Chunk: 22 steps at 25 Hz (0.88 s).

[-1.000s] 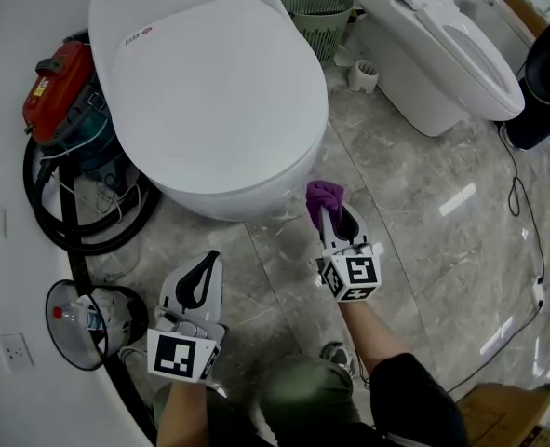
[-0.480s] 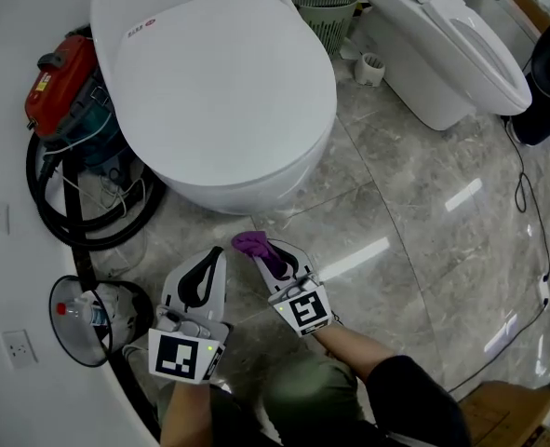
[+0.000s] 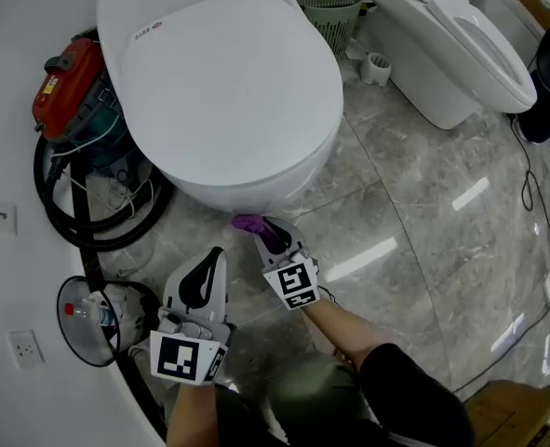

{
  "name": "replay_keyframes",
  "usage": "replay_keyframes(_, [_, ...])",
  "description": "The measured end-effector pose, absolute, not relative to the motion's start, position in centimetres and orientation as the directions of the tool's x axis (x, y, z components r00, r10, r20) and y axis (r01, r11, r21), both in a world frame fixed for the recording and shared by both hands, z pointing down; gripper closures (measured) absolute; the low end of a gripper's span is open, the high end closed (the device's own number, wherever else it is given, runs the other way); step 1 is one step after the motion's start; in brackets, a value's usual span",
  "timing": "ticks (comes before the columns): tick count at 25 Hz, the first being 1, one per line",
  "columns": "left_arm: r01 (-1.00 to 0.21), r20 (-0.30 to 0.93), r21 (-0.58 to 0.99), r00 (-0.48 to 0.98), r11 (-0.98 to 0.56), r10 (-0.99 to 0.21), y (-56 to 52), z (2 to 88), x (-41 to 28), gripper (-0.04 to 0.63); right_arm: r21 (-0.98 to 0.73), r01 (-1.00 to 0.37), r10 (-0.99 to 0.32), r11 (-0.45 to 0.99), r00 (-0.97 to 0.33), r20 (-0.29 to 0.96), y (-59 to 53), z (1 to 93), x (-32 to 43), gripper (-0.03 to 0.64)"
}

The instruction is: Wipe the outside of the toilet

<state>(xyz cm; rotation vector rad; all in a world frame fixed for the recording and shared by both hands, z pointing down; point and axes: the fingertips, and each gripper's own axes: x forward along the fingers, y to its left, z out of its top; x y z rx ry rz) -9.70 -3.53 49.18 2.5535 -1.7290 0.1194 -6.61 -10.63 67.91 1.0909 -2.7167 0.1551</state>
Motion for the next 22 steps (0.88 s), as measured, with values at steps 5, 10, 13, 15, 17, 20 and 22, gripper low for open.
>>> replay_keyframes(5, [-0.923, 0.102, 0.007, 0.384, -0.385, -0.918, -3.7, 49.6, -9.0, 0.594, -0.048, -0.761, -0.735, 0.647, -0.640, 0.223, -11.9, 67.5, -1.9, 0.537])
replay_keyframes(10, [-0.918, 0.108, 0.006, 0.396, -0.397, -0.912, -3.9, 49.9, -8.3, 0.594, -0.025, -0.815, -0.791, 0.578, -0.568, 0.229, -14.8, 68.0, 2.9, 0.535])
replay_keyframes(13, [-0.915, 0.115, 0.001, 0.400, -0.403, -0.909, -3.9, 50.1, -8.1, 0.594, -0.002, -0.813, -0.792, 0.582, -0.567, 0.227, -16.3, 68.3, 4.2, 0.535])
replay_keyframes(15, [-0.915, 0.121, -0.002, 0.400, -0.403, -0.908, -4.0, 50.2, -8.0, 0.594, -0.007, -0.823, -0.801, 0.567, -0.554, 0.227, -17.1, 68.5, 5.0, 0.534])
replay_keyframes(17, [-0.915, 0.127, -0.001, 0.400, -0.404, -0.908, -4.0, 50.4, -8.0, 0.594, -0.040, -0.862, -0.834, 0.505, -0.499, 0.235, -18.6, 69.0, 6.7, 0.535])
replay_keyframes(20, [-0.911, 0.134, -0.001, 0.409, -0.413, -0.903, -3.9, 50.7, -7.8, 0.594, -0.082, -0.915, -0.880, 0.394, -0.402, 0.252, -21.9, 69.4, 9.8, 0.535])
replay_keyframes(22, [-0.906, 0.133, -0.003, 0.419, -0.423, -0.898, -3.9, 50.8, -7.5, 0.594, -0.107, -0.940, -0.906, 0.323, -0.339, 0.253, -23.9, 69.0, 11.9, 0.535])
